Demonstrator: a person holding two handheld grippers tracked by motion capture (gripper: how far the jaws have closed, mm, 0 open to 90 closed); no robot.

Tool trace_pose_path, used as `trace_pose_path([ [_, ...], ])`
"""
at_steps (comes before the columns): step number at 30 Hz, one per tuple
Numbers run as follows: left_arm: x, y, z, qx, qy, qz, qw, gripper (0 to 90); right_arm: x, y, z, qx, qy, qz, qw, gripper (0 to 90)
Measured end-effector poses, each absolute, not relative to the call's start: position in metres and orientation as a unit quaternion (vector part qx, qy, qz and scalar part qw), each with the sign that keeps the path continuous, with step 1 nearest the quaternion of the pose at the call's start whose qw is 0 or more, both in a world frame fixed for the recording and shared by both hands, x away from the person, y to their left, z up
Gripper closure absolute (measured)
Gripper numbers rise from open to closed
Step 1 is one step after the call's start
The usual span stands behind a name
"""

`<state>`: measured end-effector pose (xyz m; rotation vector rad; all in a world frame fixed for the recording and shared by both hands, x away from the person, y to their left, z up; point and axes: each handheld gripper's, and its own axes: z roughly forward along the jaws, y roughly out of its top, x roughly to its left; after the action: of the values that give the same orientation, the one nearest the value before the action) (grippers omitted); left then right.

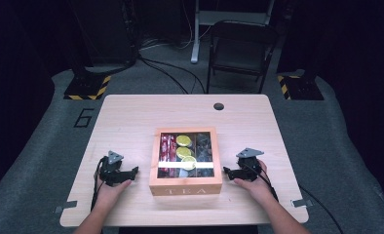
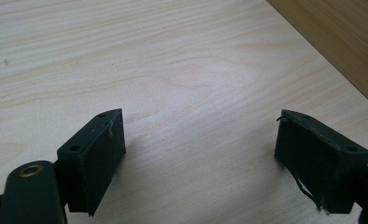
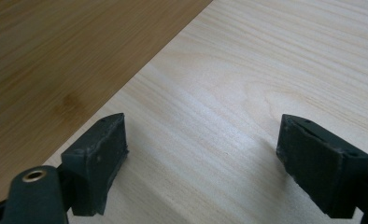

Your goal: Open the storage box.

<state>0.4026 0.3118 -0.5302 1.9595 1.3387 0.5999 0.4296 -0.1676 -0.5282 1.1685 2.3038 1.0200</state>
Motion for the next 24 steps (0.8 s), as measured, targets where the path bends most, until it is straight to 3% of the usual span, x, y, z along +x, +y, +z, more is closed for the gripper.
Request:
trace_pose_path([
  [3, 0.403, 0.313, -0.530, 0.752, 0.514, 0.231, 0.341, 18.3, 0.429, -0.169, -0.528, 0.414, 0.816, 0.361, 0.181, 18.3],
  [7, 0.402, 0.313, -0.530, 0.750, 0.516, 0.232, 0.343, 19.7, 0.429, -0.173, -0.525, 0.418, 0.815, 0.358, 0.180, 28.2],
  [9, 0.401, 0.313, -0.528, 0.749, 0.520, 0.232, 0.340, 30.2, 0.428, -0.176, -0.522, 0.433, 0.812, 0.350, 0.178, 35.0],
  [13, 0.401, 0.316, -0.524, 0.739, 0.538, 0.226, 0.335, 36.5, 0.427, -0.179, -0.519, 0.430, 0.815, 0.346, 0.177, 41.2],
  [14, 0.402, 0.316, -0.523, 0.739, 0.541, 0.225, 0.334, 42.3, 0.426, -0.178, -0.516, 0.438, 0.812, 0.343, 0.177, 46.6],
  [24, 0.399, 0.306, -0.501, 0.748, 0.514, 0.212, 0.362, 55.1, 0.414, -0.179, -0.498, 0.424, 0.811, 0.350, 0.201, 56.6],
])
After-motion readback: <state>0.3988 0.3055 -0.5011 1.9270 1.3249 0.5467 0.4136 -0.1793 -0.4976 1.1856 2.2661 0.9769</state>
